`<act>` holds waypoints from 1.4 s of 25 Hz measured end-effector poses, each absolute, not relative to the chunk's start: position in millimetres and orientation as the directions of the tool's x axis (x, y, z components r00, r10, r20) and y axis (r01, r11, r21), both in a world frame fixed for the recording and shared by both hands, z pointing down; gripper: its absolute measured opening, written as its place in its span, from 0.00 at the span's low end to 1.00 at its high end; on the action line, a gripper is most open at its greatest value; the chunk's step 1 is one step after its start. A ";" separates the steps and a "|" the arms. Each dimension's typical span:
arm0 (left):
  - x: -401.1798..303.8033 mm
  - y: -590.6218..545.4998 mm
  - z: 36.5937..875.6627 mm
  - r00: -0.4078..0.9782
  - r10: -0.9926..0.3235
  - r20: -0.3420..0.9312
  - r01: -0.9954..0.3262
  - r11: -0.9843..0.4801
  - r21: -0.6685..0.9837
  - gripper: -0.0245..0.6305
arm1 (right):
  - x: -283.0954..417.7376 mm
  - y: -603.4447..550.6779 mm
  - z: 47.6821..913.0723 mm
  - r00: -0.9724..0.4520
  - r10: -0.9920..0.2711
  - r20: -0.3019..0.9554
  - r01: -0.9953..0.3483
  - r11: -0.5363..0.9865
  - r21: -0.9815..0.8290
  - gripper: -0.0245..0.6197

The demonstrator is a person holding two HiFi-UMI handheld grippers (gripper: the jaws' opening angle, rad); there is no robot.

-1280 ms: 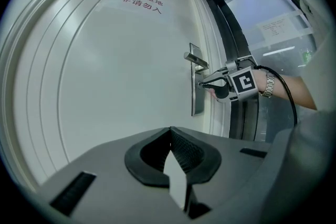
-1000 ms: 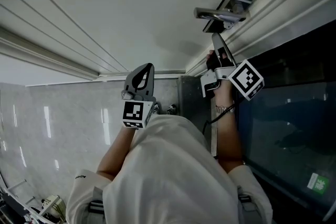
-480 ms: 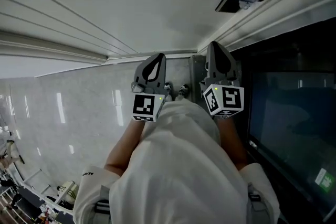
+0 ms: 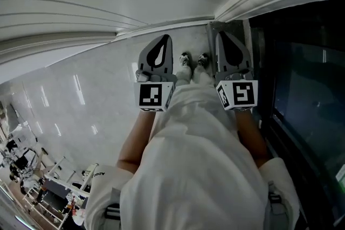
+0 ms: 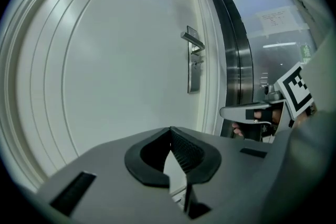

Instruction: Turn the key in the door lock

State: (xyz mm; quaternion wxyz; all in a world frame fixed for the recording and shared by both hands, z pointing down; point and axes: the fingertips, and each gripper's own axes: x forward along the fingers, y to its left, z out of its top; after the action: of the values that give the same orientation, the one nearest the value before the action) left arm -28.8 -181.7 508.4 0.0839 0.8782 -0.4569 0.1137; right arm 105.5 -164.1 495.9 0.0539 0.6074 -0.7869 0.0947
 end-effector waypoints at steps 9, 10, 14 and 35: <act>-16.2 -169.1 529.5 0.595 -0.732 0.331 -0.781 -0.624 0.025 0.05 | 81.5 -141.5 517.7 -0.366 -0.912 0.183 -0.930 0.353 -0.105 0.05; -13.6 -166.0 528.7 0.602 -0.726 0.331 -0.773 -0.634 0.014 0.05 | 78.0 -136.7 515.9 -0.388 -0.905 0.173 -0.921 0.374 -0.105 0.05; -3.8 -153.5 530.6 0.625 -0.697 0.352 -0.747 -0.665 0.010 0.05 | 67.5 -115.9 515.0 -0.482 -0.856 0.187 -0.876 0.478 -0.068 0.05; 15.8 -136.7 531.5 0.663 -0.697 0.274 -0.726 -0.687 0.008 0.05 | 86.8 -92.3 529.8 -0.426 -0.883 0.198 -0.905 0.413 -0.103 0.05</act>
State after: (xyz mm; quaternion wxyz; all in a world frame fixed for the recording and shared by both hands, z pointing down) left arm 15.8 -136.7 531.5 0.0583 0.9099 -0.3911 0.1255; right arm 86.8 -92.3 529.8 0.0564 0.5327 -0.8388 0.0974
